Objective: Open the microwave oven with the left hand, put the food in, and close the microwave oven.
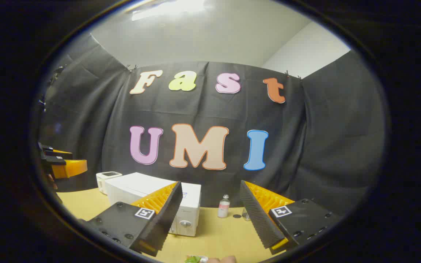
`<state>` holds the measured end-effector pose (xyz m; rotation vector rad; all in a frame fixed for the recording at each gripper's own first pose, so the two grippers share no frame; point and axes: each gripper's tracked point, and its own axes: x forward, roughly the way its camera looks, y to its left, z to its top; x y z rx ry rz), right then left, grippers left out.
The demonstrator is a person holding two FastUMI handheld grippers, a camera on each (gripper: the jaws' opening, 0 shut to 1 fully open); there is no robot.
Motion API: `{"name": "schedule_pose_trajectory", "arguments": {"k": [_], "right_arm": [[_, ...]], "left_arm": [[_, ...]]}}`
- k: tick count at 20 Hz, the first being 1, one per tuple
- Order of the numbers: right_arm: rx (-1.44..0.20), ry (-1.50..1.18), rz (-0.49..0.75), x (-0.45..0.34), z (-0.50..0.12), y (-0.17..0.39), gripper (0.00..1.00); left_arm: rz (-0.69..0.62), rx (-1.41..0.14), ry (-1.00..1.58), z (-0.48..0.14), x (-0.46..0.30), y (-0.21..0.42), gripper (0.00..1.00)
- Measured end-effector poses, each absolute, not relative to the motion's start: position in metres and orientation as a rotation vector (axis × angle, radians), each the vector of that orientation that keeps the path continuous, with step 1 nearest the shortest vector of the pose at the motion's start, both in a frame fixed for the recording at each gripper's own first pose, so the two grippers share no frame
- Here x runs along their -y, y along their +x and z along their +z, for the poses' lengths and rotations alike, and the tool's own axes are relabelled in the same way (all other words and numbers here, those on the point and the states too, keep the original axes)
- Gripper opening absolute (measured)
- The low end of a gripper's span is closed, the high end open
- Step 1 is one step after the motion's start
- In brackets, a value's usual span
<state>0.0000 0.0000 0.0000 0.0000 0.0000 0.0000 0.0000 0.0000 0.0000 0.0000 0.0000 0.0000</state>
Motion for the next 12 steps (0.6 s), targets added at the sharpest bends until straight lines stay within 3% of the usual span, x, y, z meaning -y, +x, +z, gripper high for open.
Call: {"name": "schedule_pose_trajectory", "arguments": {"k": [12], "right_arm": [[0.034, -0.012, 0.033, 0.007, -0.001, 0.016, 0.94]], "left_arm": [[-0.01, -0.006, 0.075, -0.003, 0.026, 0.005, 0.95]]}}
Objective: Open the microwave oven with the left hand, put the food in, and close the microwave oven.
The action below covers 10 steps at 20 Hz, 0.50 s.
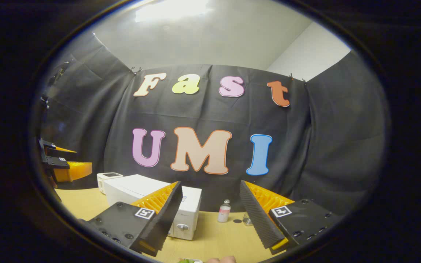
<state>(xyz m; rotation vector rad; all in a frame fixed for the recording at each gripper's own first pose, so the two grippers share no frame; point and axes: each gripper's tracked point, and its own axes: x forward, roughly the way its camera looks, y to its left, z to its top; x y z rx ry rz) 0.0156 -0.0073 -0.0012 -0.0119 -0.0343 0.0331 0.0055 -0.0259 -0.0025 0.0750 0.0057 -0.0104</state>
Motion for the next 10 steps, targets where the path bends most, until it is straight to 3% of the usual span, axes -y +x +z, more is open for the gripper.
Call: {"name": "schedule_pose_trajectory", "arguments": {"k": [9, 10], "right_arm": [[0.031, -0.037, 0.039, 0.0051, -0.0067, 0.0161, 0.94], [0.032, -0.039, 0.039, 0.0043, -0.0055, 0.0157, 0.99]], "left_arm": [[0.009, -0.028, 0.068, -0.0121, 0.0217, 0.0075, 0.95], [0.01, -0.028, 0.067, -0.0121, 0.0218, 0.007, 0.95]]}}
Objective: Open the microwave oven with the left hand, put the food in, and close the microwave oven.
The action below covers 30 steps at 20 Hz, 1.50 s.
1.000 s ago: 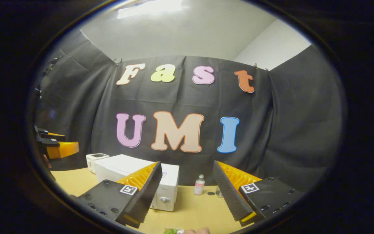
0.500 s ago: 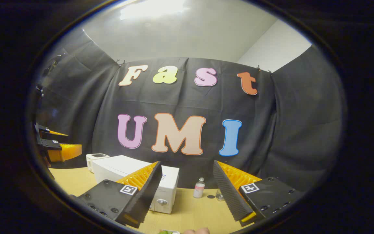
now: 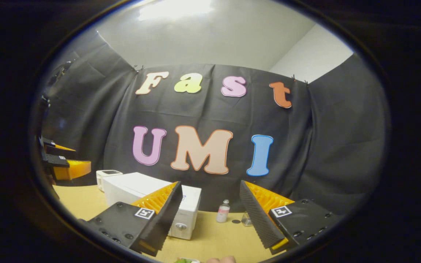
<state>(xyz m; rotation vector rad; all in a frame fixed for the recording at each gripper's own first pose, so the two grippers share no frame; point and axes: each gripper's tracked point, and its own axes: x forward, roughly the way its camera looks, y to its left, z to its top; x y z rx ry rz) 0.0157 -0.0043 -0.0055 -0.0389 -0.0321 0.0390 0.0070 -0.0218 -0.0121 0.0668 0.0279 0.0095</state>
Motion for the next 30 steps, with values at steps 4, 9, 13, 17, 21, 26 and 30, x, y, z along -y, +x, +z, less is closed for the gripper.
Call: {"name": "schedule_pose_trajectory", "arguments": {"k": [4, 9, 13, 17, 21, 26, 30], "right_arm": [[0.036, -0.043, 0.037, 0.004, -0.004, 0.015, 0.94], [0.036, -0.045, 0.034, 0.007, -0.004, 0.013, 0.94], [0.03, -0.046, 0.025, 0.015, -0.005, 0.015, 0.94], [0.036, -0.056, -0.019, 0.039, -0.001, 0.01, 0.94], [0.023, -0.075, -0.059, 0.064, -0.003, 0.003, 0.99], [0.02, -0.11, -0.119, 0.096, -0.001, -0.005, 0.99], [-0.015, -0.141, -0.143, 0.119, -0.006, -0.013, 0.94]], "left_arm": [[0.01, -0.025, 0.073, -0.012, 0.022, 0.006, 0.95], [-0.002, -0.033, 0.088, -0.023, 0.025, 0.01, 0.95], [-0.038, -0.066, 0.105, -0.056, 0.041, 0.027, 0.95], [-0.116, -0.102, 0.141, -0.089, 0.071, 0.05, 0.96], [-0.201, -0.168, 0.14, -0.138, 0.11, 0.077, 0.96], [-0.244, -0.304, 0.111, -0.207, 0.154, 0.108, 0.96], [-0.228, -0.397, 0.119, -0.247, 0.167, 0.13, 0.96]]}}
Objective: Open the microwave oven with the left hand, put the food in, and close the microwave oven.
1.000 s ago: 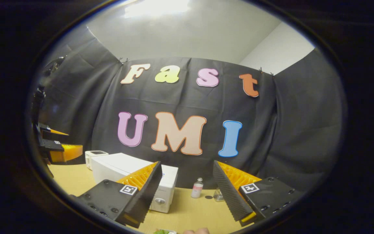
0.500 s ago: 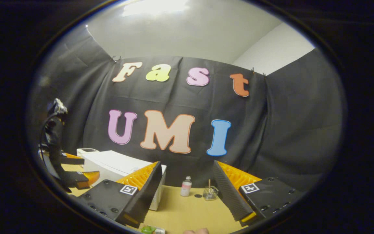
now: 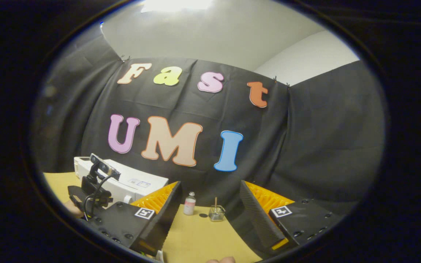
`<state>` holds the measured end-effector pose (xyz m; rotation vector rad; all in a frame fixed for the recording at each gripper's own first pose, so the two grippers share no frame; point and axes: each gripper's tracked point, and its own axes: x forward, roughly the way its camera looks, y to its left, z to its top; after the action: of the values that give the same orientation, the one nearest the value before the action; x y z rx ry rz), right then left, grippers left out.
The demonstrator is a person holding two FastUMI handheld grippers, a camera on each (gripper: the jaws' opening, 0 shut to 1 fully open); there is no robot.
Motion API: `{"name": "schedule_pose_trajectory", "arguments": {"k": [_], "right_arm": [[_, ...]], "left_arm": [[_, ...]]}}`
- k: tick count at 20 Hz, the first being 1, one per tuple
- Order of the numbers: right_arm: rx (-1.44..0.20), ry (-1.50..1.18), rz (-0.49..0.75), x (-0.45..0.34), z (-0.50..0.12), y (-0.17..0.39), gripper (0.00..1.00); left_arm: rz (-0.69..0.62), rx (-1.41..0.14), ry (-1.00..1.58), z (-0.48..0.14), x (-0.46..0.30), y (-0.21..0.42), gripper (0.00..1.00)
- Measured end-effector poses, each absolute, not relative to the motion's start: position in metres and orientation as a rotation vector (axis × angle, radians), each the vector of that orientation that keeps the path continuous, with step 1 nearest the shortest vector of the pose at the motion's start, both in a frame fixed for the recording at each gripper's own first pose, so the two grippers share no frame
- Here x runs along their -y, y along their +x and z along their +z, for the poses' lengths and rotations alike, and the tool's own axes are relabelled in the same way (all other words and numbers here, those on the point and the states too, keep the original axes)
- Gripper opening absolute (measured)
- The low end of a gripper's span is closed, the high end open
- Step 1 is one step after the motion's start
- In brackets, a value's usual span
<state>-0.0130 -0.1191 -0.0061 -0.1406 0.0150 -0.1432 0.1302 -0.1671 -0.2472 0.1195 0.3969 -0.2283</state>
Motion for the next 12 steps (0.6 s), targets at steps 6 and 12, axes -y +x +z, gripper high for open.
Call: {"name": "schedule_pose_trajectory", "arguments": {"k": [6, 12], "right_arm": [[-0.048, -0.146, -0.205, 0.151, -0.009, -0.025, 0.94], [-0.058, -0.142, -0.209, 0.16, -0.012, -0.026, 0.94]], "left_arm": [[-0.23, -0.444, 0.132, -0.274, 0.175, 0.146, 0.96], [-0.196, -0.434, 0.151, -0.278, 0.175, 0.154, 0.59]]}}
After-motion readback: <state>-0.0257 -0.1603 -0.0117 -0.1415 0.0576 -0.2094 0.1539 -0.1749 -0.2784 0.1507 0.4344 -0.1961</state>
